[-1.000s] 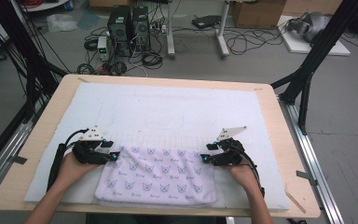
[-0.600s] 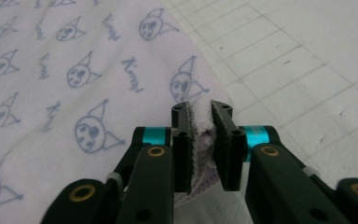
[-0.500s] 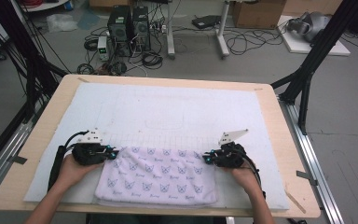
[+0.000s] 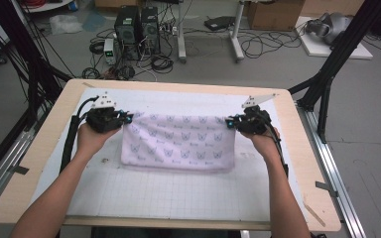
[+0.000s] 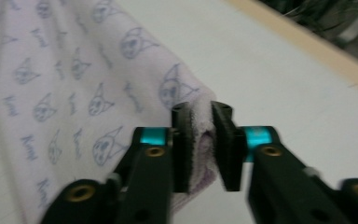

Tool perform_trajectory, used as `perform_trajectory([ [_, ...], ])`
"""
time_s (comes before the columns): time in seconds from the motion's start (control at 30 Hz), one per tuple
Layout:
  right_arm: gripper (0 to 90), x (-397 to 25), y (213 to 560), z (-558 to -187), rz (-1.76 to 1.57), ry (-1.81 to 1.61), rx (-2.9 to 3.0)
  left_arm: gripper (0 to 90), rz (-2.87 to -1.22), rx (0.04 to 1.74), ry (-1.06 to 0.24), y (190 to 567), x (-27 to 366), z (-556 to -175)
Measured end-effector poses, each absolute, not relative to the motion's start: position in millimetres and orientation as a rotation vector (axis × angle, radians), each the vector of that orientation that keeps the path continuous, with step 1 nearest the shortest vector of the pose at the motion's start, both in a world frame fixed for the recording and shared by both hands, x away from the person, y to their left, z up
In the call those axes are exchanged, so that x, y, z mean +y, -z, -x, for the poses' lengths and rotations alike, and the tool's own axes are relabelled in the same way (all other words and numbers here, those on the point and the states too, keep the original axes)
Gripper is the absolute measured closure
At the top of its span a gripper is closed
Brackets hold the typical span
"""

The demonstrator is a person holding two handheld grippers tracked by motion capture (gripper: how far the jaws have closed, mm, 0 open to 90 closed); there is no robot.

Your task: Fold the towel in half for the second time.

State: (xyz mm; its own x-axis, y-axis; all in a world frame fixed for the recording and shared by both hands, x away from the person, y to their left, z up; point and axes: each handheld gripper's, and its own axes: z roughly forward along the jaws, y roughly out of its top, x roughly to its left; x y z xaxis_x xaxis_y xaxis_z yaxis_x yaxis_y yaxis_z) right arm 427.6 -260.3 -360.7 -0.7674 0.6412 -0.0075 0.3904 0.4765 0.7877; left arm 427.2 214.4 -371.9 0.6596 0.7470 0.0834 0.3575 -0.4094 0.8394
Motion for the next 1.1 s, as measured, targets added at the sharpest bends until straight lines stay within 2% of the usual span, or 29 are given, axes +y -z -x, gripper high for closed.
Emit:
perform_trajectory([
  [0.03, 59.3, -261.7, 364.0, -435.8, -0.945, -1.189, 2.401, 60.8, -2.033, 0.901, -0.568, 375.2, 215.6, -434.3],
  [0.17, 53.5, -258.6, 383.4, -440.9, -1.004, -1.199, 2.444, 56.0, -2.065, 0.913, -0.503, 388.8, 220.7, -434.9],
  [0.33, 54.1, -251.8, 402.7, -420.1, -0.962, -1.153, 2.518, 55.8, -2.079, 0.844, -0.455, 398.5, 222.7, -409.0],
  [0.4, 56.9, -250.3, 408.9, -409.3, -0.95, -1.165, 2.539, 56.3, -2.077, 0.789, -0.432, 403.0, 221.3, -394.4],
  [0.53, 59.1, -244.3, 417.7, -386.8, -0.901, -1.161, 2.589, 62.4, -2.119, 0.705, -0.388, 416.7, 217.5, -371.3],
  [0.7, 59.2, -239.3, 426.2, -372.1, -0.884, -1.093, 2.65, 62.3, -2.205, 0.711, -0.373, 436.9, 218.7, -363.4],
  [0.9, 59.3, -247.9, 438.3, -355.5, -0.89, -1.166, 2.598, 60.2, -2.174, 0.731, -0.388, 438.1, 224.2, -359.0],
  [1.1, 58.8, -250.6, 431.1, -344.1, -0.835, -1.166, 2.586, 57.9, -2.106, 0.693, -0.371, 429.0, 227.5, -340.5],
])
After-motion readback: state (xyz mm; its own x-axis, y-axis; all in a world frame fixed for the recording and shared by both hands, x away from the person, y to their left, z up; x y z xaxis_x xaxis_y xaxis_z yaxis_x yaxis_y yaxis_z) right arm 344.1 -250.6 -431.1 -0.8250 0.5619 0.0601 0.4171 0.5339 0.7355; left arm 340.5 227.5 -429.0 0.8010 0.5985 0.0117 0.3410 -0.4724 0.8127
